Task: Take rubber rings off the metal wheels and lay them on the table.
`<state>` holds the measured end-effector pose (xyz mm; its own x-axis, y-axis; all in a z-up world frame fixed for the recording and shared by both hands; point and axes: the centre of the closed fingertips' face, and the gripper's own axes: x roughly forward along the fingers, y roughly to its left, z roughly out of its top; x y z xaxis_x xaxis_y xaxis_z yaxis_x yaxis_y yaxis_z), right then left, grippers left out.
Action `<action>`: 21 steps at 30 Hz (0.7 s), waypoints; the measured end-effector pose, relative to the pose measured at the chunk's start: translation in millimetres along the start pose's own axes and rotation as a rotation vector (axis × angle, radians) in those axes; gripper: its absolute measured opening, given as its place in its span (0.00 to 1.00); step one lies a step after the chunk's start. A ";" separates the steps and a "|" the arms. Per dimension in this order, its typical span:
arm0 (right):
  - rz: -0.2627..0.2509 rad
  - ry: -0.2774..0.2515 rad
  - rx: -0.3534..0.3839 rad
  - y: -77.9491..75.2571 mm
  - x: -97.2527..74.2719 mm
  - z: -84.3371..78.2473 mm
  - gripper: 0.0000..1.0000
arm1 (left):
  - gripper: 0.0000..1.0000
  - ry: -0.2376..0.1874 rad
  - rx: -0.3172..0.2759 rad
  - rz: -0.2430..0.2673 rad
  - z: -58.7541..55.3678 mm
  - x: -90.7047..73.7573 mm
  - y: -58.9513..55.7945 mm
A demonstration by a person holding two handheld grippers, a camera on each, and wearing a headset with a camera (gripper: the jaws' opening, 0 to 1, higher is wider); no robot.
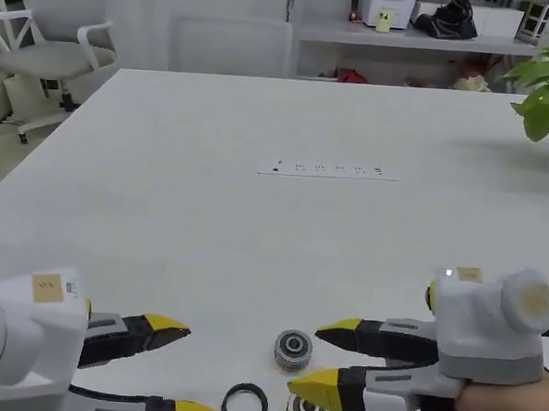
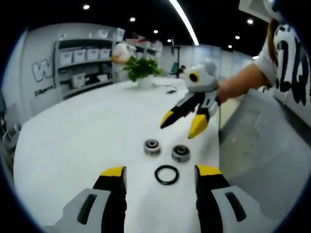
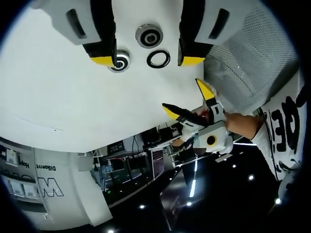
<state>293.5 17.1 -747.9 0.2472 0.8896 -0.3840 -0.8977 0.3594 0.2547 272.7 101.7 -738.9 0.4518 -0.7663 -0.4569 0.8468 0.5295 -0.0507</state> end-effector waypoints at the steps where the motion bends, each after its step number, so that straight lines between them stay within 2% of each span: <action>1: -0.007 0.005 -0.014 -0.1 -2.8 -1.6 0.49 | 0.58 -0.001 0.002 0.001 0.7 0.1 0.3; 12: -0.079 0.038 -0.063 -9.4 -28.1 -17.6 0.56 | 0.60 -0.002 0.009 0.005 2.6 -1.3 0.9; 21: -0.127 0.061 -0.087 -11.5 -44.0 -31.9 0.60 | 0.63 0.003 0.010 0.008 -0.4 -2.1 -1.1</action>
<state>281.3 -35.2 -762.2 0.3404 0.8191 -0.4618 -0.8896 0.4395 0.1239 270.7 102.9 -738.3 0.4574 -0.7610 -0.4600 0.8461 0.5317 -0.0382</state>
